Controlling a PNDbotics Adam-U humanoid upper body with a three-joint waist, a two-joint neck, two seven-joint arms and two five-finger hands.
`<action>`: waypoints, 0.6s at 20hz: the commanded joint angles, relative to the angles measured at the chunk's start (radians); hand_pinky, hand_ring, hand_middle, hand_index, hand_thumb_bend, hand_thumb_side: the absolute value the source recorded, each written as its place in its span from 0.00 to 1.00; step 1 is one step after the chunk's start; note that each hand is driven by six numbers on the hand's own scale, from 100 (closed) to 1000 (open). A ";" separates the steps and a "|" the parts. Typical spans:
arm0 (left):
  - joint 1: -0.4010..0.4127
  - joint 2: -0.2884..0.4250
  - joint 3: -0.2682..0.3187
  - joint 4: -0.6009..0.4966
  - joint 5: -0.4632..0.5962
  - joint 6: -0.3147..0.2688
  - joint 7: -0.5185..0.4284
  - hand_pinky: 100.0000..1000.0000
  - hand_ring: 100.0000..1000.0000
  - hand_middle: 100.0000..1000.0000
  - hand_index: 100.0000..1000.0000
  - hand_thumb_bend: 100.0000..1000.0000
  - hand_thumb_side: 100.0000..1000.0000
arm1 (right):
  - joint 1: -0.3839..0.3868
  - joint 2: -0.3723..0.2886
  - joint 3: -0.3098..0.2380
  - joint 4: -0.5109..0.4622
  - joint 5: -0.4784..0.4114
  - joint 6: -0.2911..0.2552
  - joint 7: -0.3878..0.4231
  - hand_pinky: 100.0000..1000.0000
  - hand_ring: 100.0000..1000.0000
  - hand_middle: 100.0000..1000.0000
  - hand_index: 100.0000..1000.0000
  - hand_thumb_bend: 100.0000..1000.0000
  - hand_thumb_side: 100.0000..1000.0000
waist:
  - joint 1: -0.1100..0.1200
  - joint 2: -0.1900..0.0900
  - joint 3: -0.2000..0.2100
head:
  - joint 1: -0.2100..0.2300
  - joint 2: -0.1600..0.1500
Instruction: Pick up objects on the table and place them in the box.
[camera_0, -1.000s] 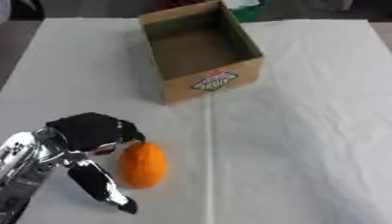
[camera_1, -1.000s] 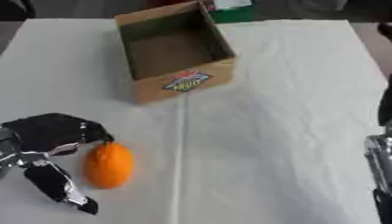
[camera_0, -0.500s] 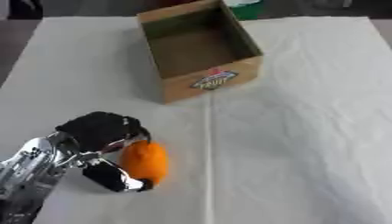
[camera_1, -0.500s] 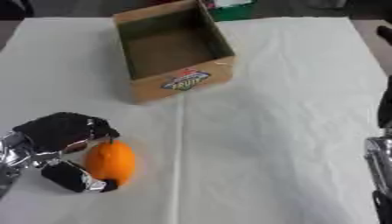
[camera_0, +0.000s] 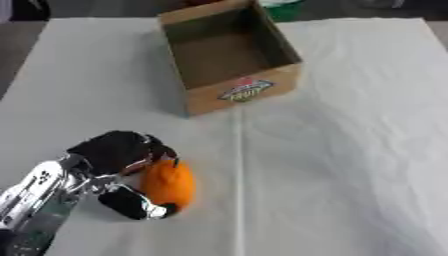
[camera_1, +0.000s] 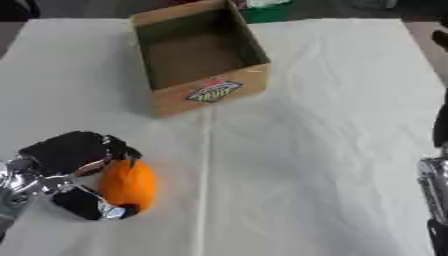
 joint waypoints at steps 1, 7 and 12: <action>-0.006 0.007 0.004 -0.024 0.026 0.006 0.024 0.33 0.48 0.54 0.82 0.35 0.43 | -0.006 -0.012 -0.003 -0.014 0.000 0.000 0.003 0.78 0.79 0.64 0.78 0.00 1.00 | -0.002 -0.014 -0.001 | 0.001 -0.011; 0.000 0.021 0.003 -0.055 0.091 0.020 0.039 0.30 0.46 0.53 0.80 0.00 0.27 | -0.004 -0.011 -0.004 -0.014 -0.001 0.000 0.005 0.78 0.79 0.64 0.78 0.00 1.00 | -0.001 -0.013 -0.002 | 0.000 -0.009; 0.003 0.035 0.013 -0.087 0.133 0.052 0.039 0.29 0.45 0.52 0.78 0.00 0.25 | -0.004 -0.011 -0.004 -0.014 -0.001 0.000 0.005 0.78 0.79 0.64 0.78 0.00 1.00 | 0.000 -0.014 0.002 | -0.001 -0.009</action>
